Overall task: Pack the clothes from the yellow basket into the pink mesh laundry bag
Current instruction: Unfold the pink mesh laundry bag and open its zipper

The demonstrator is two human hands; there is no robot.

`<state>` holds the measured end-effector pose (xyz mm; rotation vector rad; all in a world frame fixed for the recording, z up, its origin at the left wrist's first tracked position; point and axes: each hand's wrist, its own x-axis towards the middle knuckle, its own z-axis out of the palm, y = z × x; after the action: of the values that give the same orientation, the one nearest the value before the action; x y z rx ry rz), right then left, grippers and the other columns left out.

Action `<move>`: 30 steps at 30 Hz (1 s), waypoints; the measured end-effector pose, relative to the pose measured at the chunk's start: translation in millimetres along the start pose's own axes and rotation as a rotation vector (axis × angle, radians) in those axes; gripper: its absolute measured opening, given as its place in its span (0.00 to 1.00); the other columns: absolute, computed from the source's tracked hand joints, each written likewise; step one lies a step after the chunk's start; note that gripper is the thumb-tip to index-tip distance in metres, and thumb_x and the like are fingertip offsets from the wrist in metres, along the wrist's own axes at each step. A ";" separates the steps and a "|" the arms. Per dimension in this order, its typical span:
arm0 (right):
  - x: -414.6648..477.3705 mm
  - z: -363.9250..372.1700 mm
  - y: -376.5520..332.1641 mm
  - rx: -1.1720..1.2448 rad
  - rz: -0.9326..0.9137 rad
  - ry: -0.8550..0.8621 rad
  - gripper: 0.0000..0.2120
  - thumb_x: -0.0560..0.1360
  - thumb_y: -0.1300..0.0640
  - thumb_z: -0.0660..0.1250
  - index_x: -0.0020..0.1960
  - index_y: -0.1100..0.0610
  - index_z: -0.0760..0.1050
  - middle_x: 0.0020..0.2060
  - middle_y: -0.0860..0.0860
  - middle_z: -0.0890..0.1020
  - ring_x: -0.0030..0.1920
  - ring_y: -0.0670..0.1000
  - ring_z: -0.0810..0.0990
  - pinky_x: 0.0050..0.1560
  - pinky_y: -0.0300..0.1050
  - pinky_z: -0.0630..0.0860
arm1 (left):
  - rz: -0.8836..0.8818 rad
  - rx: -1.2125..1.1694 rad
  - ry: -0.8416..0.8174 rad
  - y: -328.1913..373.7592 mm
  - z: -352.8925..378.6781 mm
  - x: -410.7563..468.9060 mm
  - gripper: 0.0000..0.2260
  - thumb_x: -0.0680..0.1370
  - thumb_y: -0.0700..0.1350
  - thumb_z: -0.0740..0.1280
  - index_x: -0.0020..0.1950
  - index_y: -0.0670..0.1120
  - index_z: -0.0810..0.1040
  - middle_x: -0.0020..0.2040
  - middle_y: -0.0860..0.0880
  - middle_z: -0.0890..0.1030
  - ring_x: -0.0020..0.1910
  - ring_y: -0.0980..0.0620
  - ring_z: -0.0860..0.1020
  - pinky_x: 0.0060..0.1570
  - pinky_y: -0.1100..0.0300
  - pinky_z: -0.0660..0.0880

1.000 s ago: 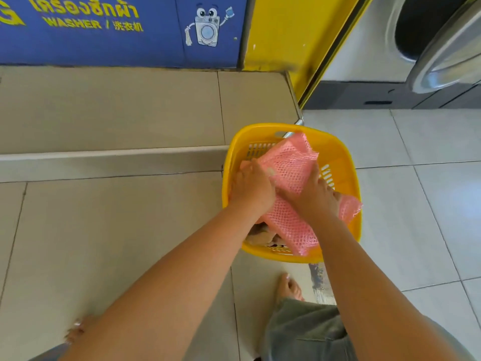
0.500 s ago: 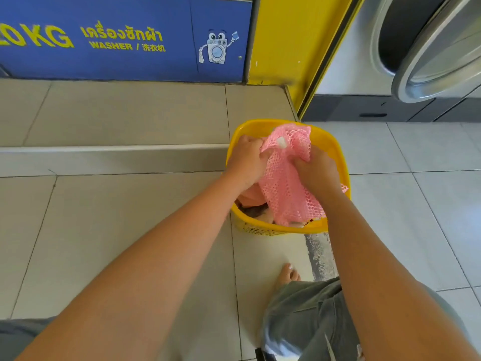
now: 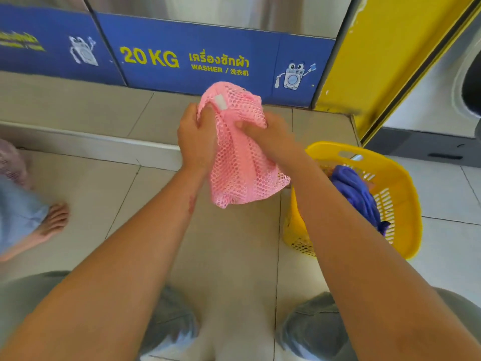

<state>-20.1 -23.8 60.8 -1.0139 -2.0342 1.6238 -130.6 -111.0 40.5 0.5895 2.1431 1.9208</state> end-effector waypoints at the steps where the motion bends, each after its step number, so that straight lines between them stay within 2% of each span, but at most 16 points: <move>1: 3.8 11.4 2.9 -0.047 0.010 0.010 0.27 0.75 0.47 0.70 0.70 0.54 0.67 0.61 0.48 0.77 0.55 0.48 0.78 0.54 0.45 0.75 | -0.019 0.036 -0.006 -6.3 -10.6 4.2 0.11 0.77 0.49 0.60 0.41 0.43 0.70 0.36 0.50 0.70 0.38 0.52 0.68 0.40 0.55 0.67; 3: 6.2 30.6 17.6 -0.185 0.055 0.080 0.32 0.73 0.45 0.71 0.71 0.53 0.62 0.62 0.49 0.73 0.60 0.51 0.74 0.57 0.49 0.73 | -0.078 0.107 -0.061 -22.7 -27.4 5.6 0.13 0.77 0.50 0.60 0.40 0.42 0.71 0.38 0.48 0.72 0.38 0.51 0.70 0.40 0.55 0.68; 6: -5.1 48.1 45.9 -0.464 0.010 0.199 0.29 0.73 0.47 0.71 0.69 0.50 0.63 0.66 0.52 0.69 0.65 0.56 0.71 0.65 0.59 0.69 | -0.143 0.169 -0.165 -52.1 -41.5 -2.0 0.11 0.79 0.48 0.59 0.39 0.45 0.70 0.37 0.49 0.72 0.37 0.51 0.70 0.37 0.56 0.67; 8: -12.2 54.9 61.4 -0.581 -0.097 0.254 0.21 0.75 0.50 0.69 0.66 0.48 0.68 0.65 0.51 0.71 0.66 0.54 0.69 0.63 0.54 0.65 | -0.140 0.224 -0.232 -71.0 -44.2 -8.1 0.12 0.80 0.48 0.58 0.46 0.40 0.74 0.41 0.46 0.75 0.40 0.48 0.73 0.39 0.55 0.68; 10: -12.0 60.4 73.3 -0.643 -0.125 0.228 0.13 0.77 0.51 0.65 0.61 0.47 0.74 0.60 0.49 0.76 0.62 0.53 0.71 0.55 0.48 0.62 | -0.135 0.262 -0.308 -85.6 -42.1 -13.6 0.12 0.81 0.47 0.57 0.52 0.40 0.75 0.44 0.45 0.77 0.42 0.47 0.75 0.41 0.54 0.69; 12: -7.2 66.4 83.6 -0.551 -0.032 0.119 0.11 0.79 0.51 0.62 0.59 0.45 0.77 0.56 0.45 0.80 0.58 0.50 0.76 0.57 0.49 0.65 | -0.149 0.266 -0.378 -95.3 -38.4 -18.0 0.11 0.82 0.45 0.56 0.55 0.42 0.75 0.44 0.46 0.77 0.41 0.48 0.74 0.40 0.56 0.68; 14: -3.6 71.6 93.6 -0.443 0.063 0.042 0.11 0.80 0.50 0.60 0.59 0.43 0.77 0.55 0.43 0.81 0.55 0.47 0.78 0.61 0.56 0.71 | -0.168 0.256 -0.444 -103.0 -34.8 -22.6 0.10 0.83 0.44 0.56 0.56 0.44 0.75 0.42 0.48 0.76 0.40 0.50 0.73 0.37 0.58 0.68; 17: -1.1 75.9 108.2 -0.420 0.104 0.041 0.10 0.80 0.48 0.61 0.58 0.45 0.78 0.51 0.43 0.81 0.53 0.47 0.79 0.60 0.59 0.73 | -0.193 0.251 -0.516 -115.5 -31.4 -27.7 0.11 0.83 0.45 0.56 0.60 0.45 0.75 0.44 0.47 0.78 0.41 0.51 0.74 0.39 0.58 0.69; 20: 0.3 77.1 121.4 -0.454 0.113 0.058 0.05 0.79 0.51 0.63 0.50 0.45 0.77 0.44 0.40 0.79 0.51 0.48 0.79 0.59 0.60 0.73 | -0.219 0.235 -0.558 -127.9 -29.5 -32.0 0.12 0.83 0.46 0.55 0.61 0.47 0.75 0.44 0.48 0.77 0.40 0.51 0.74 0.41 0.57 0.69; 23: 1.9 78.0 129.0 -0.478 0.128 0.057 0.06 0.79 0.53 0.62 0.44 0.45 0.74 0.41 0.40 0.79 0.49 0.49 0.79 0.58 0.60 0.74 | -0.238 0.237 -0.574 -137.1 -28.9 -33.3 0.11 0.83 0.47 0.55 0.58 0.47 0.75 0.42 0.46 0.76 0.40 0.50 0.72 0.42 0.56 0.68; 26: 4.8 82.1 132.0 -0.448 0.156 0.011 0.05 0.78 0.49 0.63 0.43 0.42 0.72 0.40 0.38 0.76 0.50 0.49 0.79 0.58 0.59 0.75 | -0.255 0.249 -0.572 -138.8 -29.1 -32.0 0.10 0.84 0.48 0.55 0.58 0.48 0.74 0.41 0.48 0.76 0.41 0.50 0.73 0.41 0.58 0.68; 30: 7.8 87.8 132.6 -0.421 0.148 0.024 0.04 0.77 0.47 0.64 0.43 0.42 0.72 0.38 0.37 0.76 0.50 0.48 0.79 0.59 0.57 0.75 | -0.243 0.257 -0.602 -137.2 -33.0 -29.5 0.12 0.84 0.49 0.54 0.63 0.50 0.73 0.44 0.49 0.78 0.43 0.51 0.75 0.46 0.56 0.70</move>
<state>-41.5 -67.7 -90.7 -1.3436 -2.3917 1.2614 -139.1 -163.5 -93.6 0.7872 1.9509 1.1563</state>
